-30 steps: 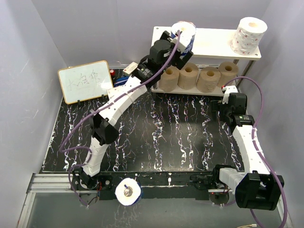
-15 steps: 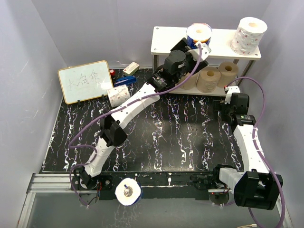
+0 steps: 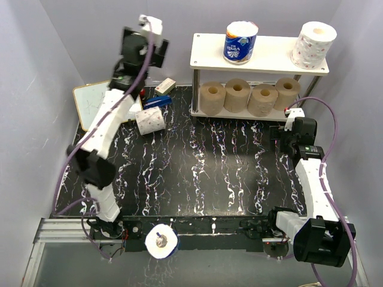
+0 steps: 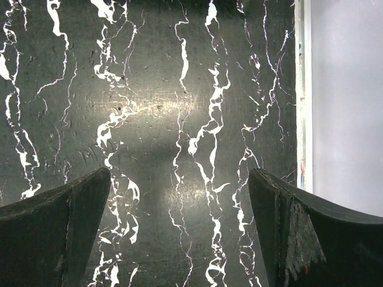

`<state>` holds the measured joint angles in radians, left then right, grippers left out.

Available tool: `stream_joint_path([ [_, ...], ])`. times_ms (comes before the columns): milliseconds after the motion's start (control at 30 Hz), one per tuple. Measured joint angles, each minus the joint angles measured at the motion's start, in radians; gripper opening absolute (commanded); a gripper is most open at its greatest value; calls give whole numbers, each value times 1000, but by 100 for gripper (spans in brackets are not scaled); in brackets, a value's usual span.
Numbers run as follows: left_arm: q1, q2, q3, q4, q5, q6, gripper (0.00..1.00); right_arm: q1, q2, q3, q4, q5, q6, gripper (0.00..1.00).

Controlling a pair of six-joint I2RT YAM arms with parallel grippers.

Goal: Place and organize the paper towels onto the shelf

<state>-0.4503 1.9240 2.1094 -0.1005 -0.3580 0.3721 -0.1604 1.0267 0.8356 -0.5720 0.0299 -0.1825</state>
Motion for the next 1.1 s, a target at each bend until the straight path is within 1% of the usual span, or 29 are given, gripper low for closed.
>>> stream_joint_path([
  [67,61,-111,-65,-70,5,-46,99,-4,-3,0,0,-5,0,98],
  [100,72,-167,-81,-103,10,-70,99,-5,-5,0,0,-7,-1,98],
  [200,57,-330,-158,-160,50,-114,99,-10,-8,0,0,-13,-2,98],
  [267,59,-432,-225,-200,104,-152,99,-13,-14,0,0,-21,-3,98],
  [333,119,-528,-322,-243,180,-214,99,-18,-24,0,0,-28,-3,98],
  [433,246,-608,-476,-299,315,-325,99,-23,-34,0,0,-34,-5,98],
  [533,359,-606,-624,-356,499,-462,87,-25,-33,0,-1,-35,-6,98],
  [633,467,-549,-779,-353,695,-591,88,-25,-33,0,0,-35,-7,98],
  [700,527,-504,-863,-344,757,-656,88,-26,-33,0,0,-35,-7,98],
  [800,573,-443,-912,-323,788,-719,87,-32,-36,0,0,-37,-7,98],
  [933,569,-413,-911,-266,798,-771,85,-39,-39,0,-1,-37,-7,98],
  [1100,565,-357,-906,-189,806,-816,79,-41,-39,0,0,-37,-7,98],
])
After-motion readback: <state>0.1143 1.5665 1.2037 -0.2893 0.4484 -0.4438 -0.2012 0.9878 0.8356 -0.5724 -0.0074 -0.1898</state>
